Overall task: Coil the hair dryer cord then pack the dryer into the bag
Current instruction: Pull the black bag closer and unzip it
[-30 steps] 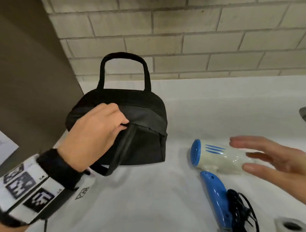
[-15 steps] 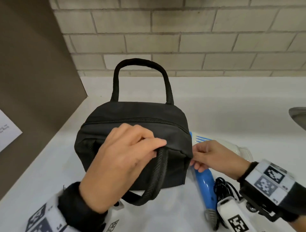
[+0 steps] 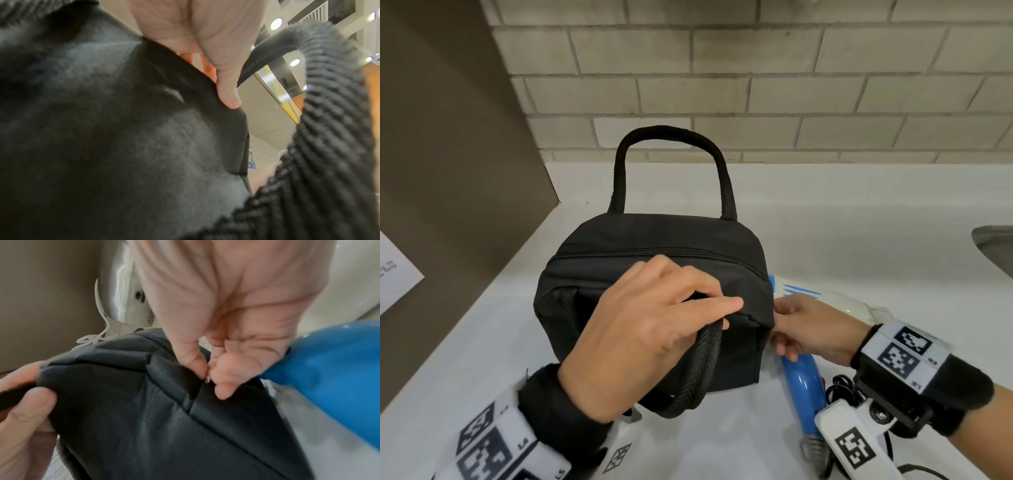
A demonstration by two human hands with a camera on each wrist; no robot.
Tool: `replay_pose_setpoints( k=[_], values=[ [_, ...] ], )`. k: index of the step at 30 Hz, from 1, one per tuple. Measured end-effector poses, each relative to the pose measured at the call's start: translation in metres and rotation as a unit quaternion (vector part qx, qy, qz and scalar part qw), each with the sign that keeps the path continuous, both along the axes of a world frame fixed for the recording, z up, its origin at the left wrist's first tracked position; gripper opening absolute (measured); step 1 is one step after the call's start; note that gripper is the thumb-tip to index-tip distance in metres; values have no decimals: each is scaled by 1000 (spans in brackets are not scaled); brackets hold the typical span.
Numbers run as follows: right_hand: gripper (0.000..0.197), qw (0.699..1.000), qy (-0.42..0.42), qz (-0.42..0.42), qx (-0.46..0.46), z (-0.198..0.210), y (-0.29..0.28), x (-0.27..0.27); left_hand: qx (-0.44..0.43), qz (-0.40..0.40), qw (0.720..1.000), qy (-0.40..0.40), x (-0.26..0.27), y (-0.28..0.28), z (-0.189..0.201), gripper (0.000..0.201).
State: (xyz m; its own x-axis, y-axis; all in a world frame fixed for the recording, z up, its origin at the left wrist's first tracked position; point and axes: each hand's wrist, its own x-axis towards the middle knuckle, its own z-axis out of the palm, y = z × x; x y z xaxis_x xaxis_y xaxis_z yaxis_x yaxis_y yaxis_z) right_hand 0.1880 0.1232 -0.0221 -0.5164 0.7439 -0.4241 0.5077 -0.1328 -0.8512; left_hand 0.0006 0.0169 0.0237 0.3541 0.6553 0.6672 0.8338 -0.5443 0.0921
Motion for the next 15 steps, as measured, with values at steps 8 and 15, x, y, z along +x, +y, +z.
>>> replay_pose_setpoints(
  k=[8, 15],
  values=[
    [17, 991, -35, -27, 129, 39, -3, 14, -30, 7, 999, -41, -5, 2, 3, 20],
    [26, 977, 76, -10, 200, 92, -12, -7, -34, -33, 998, -30, 6, 8, 0, 23]
  ],
)
